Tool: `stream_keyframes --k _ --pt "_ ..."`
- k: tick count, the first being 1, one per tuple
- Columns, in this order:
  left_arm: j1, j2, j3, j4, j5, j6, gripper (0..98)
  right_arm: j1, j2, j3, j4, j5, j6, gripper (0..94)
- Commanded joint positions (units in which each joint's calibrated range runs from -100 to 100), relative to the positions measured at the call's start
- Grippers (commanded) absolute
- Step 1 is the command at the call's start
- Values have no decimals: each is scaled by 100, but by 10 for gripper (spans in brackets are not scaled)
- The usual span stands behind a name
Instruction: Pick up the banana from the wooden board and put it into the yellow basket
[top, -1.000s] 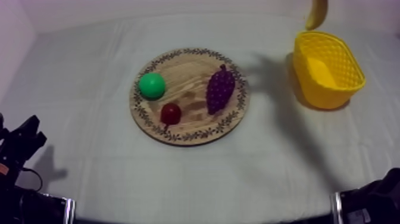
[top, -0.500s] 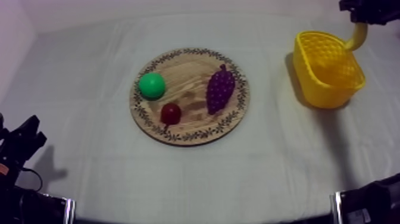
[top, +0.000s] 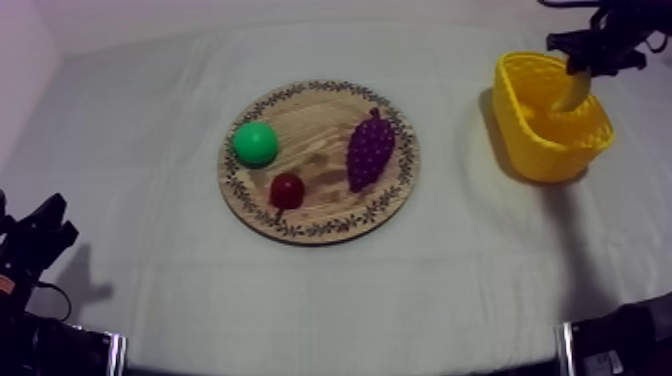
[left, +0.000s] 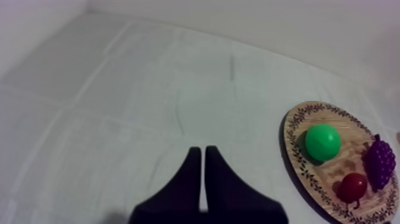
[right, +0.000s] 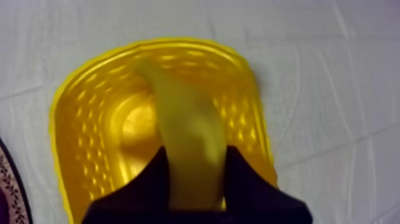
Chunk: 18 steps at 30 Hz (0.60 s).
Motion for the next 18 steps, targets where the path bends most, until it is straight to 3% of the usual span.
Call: stream_keyframes --k 1,3,8,11,14,18 --pt "2 0 1 0 0 1 0 14 269 -8 0 -17 8 83" --pt "2 0 1 0 0 2 0 47 441 -10 -29 -69 36 108" --pt "2 0 1 0 0 3 0 106 753 -28 -110 -225 183 470" --pt "2 0 1 0 0 2 0 104 809 -45 -134 -292 280 574" --pt "2 0 1 0 0 1 0 111 679 24 -169 -378 342 553" --pt "2 0 1 0 0 0 0 110 80 486 -152 -654 360 405"
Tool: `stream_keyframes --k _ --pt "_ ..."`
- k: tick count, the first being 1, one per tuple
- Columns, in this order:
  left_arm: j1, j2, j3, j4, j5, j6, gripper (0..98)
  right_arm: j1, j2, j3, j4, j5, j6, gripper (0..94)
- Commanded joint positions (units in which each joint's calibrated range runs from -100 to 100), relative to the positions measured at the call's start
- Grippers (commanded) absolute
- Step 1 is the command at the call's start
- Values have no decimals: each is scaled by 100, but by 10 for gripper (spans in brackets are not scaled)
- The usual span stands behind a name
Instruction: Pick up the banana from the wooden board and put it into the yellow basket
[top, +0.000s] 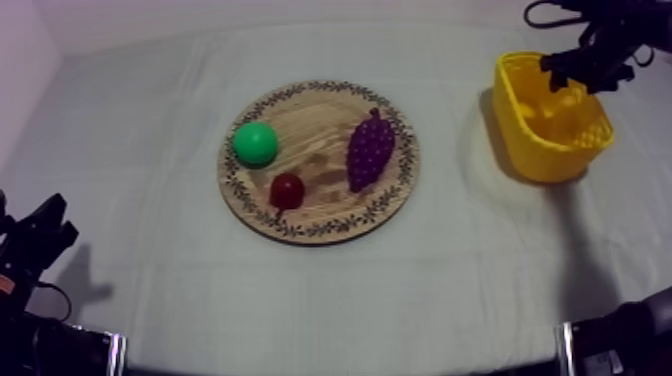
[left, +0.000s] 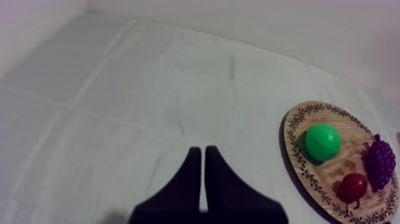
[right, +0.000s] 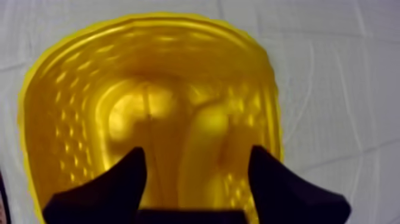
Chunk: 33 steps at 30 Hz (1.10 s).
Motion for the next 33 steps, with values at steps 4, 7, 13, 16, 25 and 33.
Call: stream_keyframes --k 4,7,13,16,25,33 --pt "2 0 1 0 0 0 0 -39 -1354 980 103 -495 -93 197" --pt "2 0 1 0 0 0 0 -72 -2291 1546 43 -688 -32 103" --pt "2 0 1 0 0 1 0 -104 -4296 2496 -343 -882 312 19" --pt "2 0 1 0 0 2 0 -68 -5306 3004 -508 -1078 456 10" --pt "2 0 1 0 0 1 0 128 -7986 4989 -1309 -1605 1269 5" --pt "2 0 1 0 0 3 0 39 -9581 6753 -1178 -1913 1240 5"
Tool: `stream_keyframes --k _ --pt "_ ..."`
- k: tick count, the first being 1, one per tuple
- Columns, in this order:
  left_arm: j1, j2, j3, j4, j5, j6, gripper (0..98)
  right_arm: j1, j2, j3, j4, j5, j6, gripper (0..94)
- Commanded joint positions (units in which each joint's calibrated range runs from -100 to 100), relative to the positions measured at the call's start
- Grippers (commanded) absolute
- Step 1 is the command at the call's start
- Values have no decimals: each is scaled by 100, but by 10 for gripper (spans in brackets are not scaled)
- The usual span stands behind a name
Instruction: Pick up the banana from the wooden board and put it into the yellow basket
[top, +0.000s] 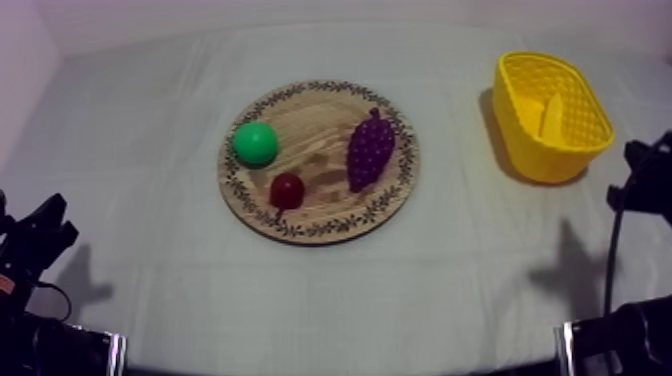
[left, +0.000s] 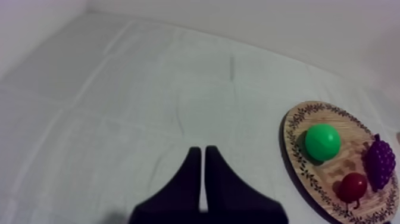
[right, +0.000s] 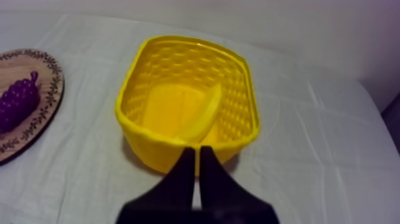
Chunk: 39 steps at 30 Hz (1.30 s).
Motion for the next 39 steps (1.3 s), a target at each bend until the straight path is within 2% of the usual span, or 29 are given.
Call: stream_keyframes --k 1,5,7,14,23,39 --pt "2 0 1 0 0 0 0 35 -898 815 -183 -177 -3 5" --pt "2 0 1 0 0 2 0 91 -1340 1039 -754 -34 396 3" --pt "2 0 1 0 0 1 0 86 -1434 1076 -860 123 410 3" --pt "2 0 1 0 0 2 0 73 -1516 1107 -753 624 -6 15" --pt "2 0 1 0 0 3 0 73 -1524 1110 -724 701 235 4" --pt "2 0 1 0 0 0 0 73 -1524 1110 -723 704 272 3"
